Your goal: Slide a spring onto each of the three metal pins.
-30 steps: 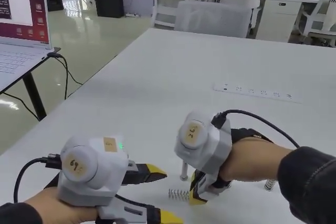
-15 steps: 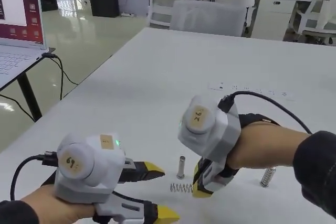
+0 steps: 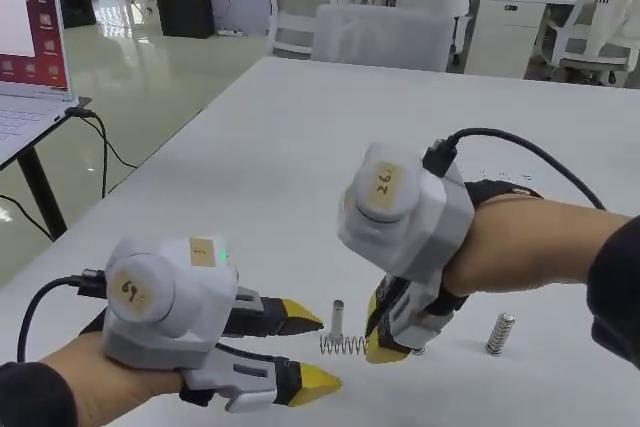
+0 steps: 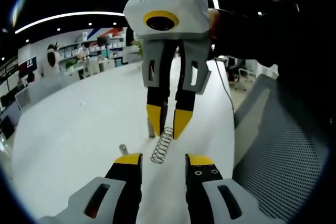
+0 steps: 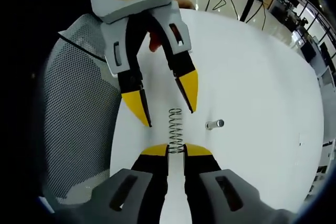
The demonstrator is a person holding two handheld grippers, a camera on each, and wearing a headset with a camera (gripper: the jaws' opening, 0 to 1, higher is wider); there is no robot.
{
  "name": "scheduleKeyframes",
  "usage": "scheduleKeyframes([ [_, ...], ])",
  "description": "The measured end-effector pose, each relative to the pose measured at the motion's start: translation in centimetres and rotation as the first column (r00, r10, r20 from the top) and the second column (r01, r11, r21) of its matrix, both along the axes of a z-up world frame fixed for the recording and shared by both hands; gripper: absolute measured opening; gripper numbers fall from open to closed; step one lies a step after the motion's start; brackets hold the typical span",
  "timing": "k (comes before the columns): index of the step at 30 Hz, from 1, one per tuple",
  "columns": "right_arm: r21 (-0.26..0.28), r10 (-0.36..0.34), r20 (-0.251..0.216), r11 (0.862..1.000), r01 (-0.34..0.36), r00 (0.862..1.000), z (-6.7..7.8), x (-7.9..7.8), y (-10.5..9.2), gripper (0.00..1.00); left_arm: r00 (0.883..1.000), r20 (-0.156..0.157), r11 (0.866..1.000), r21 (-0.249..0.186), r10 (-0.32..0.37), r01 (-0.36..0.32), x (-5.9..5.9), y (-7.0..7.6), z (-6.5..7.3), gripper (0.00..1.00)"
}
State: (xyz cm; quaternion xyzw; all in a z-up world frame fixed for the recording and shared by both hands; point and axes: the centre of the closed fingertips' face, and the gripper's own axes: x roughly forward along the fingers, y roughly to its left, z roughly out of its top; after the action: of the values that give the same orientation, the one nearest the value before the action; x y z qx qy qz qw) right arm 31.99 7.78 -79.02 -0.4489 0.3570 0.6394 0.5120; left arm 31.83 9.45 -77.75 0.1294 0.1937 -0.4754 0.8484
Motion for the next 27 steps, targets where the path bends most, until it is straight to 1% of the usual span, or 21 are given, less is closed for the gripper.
scheduleKeyframes([
  [3, 0.005, 0.007, 0.006, 1.0, -0.007, 1.0, 0.3, -0.2, 0.2, 0.08, 1.0, 0.009, 1.0, 0.003, -0.009, 0.009, 0.0, -0.2, 0.2, 0.22],
  [8, 0.0, 0.02, 0.008, 1.0, -0.02, 1.0, 0.4, -0.6, 0.1, 0.08, 0.999, 0.028, 1.0, 0.009, -0.028, 0.027, -0.1, -0.4, 0.3, 0.14],
  [13, -0.001, 0.026, 0.01, 1.0, -0.026, 1.0, 0.6, -0.8, 0.0, 0.08, 0.999, 0.032, 0.999, 0.023, -0.041, 0.04, -0.3, -0.6, 0.1, 0.07],
  [18, -0.005, 0.032, 0.016, 0.999, -0.032, 0.999, 0.7, -0.9, -0.1, 0.08, 0.999, 0.035, 0.999, 0.022, -0.04, 0.039, -0.2, -0.6, 0.1, 0.04],
  [23, 0.008, 0.031, 0.018, 0.999, -0.031, 0.999, 1.3, -0.9, 0.1, 0.08, 0.999, 0.031, 0.999, 0.029, -0.042, 0.041, -0.3, -0.5, -0.1, 0.03],
  [27, 0.015, 0.039, 0.029, 0.999, -0.039, 0.999, 1.8, -1.0, 0.2, 0.08, 0.999, 0.03, 0.999, 0.027, -0.041, 0.04, -0.2, -0.6, -0.1, 0.03],
])
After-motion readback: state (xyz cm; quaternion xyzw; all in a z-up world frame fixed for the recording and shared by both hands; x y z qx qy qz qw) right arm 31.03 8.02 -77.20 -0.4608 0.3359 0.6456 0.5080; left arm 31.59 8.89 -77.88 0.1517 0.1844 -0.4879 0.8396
